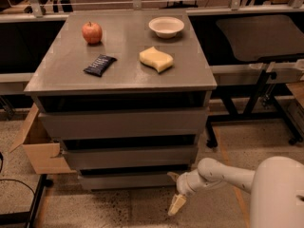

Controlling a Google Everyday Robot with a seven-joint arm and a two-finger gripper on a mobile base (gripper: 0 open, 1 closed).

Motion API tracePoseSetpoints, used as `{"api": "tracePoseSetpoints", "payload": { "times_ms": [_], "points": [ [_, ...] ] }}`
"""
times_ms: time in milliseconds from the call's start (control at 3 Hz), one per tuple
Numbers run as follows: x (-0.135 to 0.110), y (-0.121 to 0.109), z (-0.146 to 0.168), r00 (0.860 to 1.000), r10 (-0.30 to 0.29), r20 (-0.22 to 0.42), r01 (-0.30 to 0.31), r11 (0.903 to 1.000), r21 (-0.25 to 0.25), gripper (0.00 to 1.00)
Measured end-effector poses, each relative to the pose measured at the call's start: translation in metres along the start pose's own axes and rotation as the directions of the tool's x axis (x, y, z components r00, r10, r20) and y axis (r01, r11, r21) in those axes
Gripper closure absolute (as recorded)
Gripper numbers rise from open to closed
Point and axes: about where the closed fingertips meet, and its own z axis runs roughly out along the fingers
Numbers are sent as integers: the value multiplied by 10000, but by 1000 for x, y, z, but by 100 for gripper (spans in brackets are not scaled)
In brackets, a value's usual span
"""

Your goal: Open bottom drawer

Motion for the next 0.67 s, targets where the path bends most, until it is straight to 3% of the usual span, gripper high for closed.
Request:
{"api": "tracePoseSetpoints", "payload": {
  "times_ms": [667],
  "points": [
    [2, -28, 41, 9975, -395, -593, 440, 9960, 775, 0]
  ]
}}
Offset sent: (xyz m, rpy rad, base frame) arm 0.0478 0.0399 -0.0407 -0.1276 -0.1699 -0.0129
